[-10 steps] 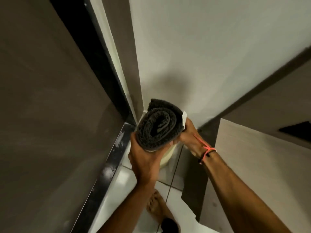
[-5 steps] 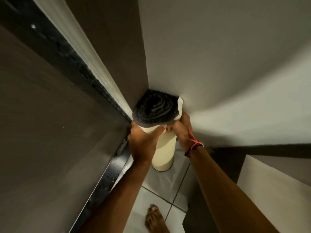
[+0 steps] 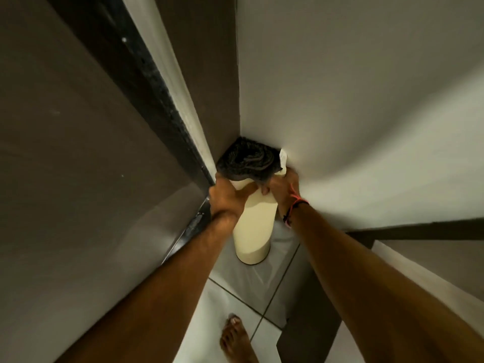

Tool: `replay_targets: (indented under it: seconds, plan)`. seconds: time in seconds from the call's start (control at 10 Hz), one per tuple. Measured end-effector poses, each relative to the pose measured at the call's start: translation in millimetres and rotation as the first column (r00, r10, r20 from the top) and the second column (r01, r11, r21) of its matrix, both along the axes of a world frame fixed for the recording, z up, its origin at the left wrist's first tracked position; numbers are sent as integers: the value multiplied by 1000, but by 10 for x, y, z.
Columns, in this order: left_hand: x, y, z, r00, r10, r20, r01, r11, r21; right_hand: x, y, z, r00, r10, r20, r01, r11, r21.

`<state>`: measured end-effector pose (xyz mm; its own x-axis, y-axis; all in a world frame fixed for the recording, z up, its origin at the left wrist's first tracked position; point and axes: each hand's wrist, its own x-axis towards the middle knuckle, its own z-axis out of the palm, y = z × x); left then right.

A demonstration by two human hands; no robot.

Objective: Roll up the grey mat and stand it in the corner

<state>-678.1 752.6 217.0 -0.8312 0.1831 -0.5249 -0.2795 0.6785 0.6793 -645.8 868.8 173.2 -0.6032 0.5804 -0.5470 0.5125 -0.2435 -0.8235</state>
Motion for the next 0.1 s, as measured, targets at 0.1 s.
replay_targets:
  seconds: [0.1]
  plan:
    - [136, -187, 145, 983, -94, 156, 97, 995, -13, 151, -41, 149, 989, 105, 104, -111, 993, 50]
